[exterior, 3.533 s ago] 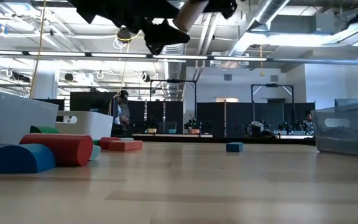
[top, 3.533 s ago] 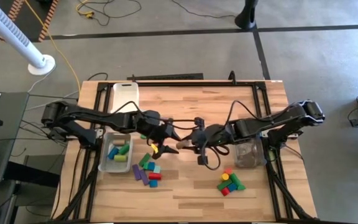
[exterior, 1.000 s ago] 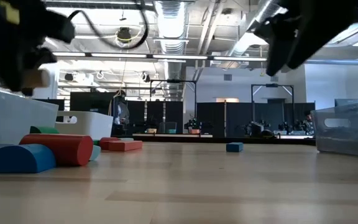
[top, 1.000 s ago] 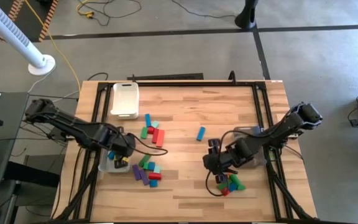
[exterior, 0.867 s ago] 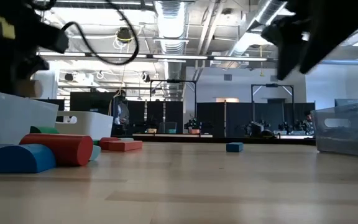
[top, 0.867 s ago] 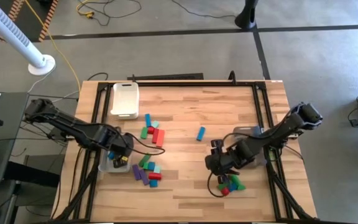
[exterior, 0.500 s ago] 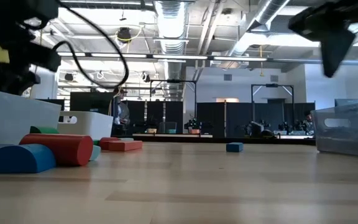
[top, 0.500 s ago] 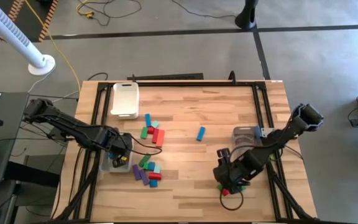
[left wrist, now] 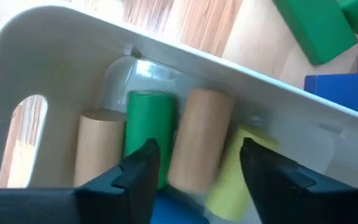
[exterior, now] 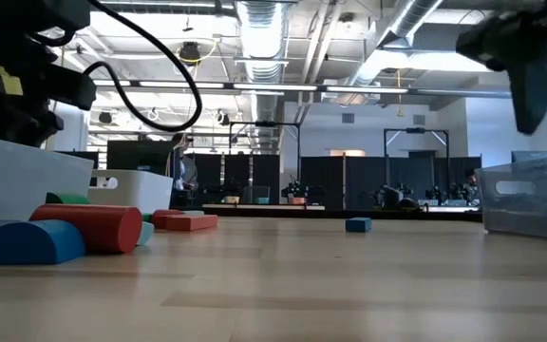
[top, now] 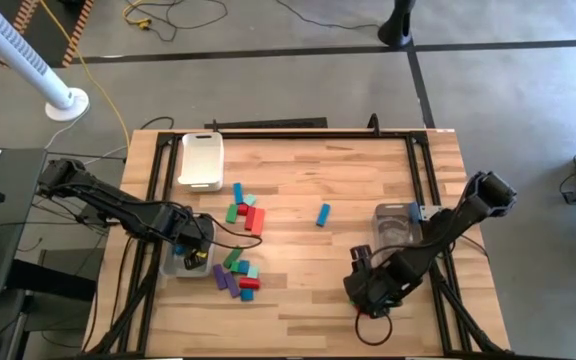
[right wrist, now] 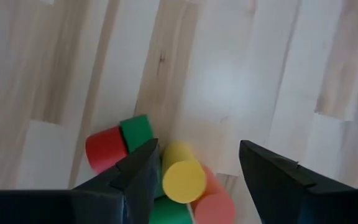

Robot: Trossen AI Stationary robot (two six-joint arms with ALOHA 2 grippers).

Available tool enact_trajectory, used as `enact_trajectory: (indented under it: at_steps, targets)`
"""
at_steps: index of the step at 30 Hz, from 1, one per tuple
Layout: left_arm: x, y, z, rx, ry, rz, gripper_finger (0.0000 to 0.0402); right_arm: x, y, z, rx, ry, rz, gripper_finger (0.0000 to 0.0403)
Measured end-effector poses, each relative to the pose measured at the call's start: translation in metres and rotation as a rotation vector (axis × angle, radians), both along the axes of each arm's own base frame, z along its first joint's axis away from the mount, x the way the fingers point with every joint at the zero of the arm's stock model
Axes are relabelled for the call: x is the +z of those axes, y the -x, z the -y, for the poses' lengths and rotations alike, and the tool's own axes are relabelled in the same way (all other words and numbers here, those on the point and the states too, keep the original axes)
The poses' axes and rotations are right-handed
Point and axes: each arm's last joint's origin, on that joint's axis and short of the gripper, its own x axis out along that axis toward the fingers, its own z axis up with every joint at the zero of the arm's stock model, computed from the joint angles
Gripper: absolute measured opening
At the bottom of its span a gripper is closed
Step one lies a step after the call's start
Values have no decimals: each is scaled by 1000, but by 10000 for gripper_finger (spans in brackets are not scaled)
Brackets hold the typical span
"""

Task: Sort blocks by size
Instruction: Put the yellow cylindrical block into the gray bin

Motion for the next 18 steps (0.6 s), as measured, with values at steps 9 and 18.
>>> enact_trajectory:
  at_steps: [9,18]
  targets:
    - [0,0,0,7,1,-3,274,-9,0,-5,4,15,-34,257]
    - [0,0,0,6,2,-5,277,-17,4,-2,5,46,-73,257]
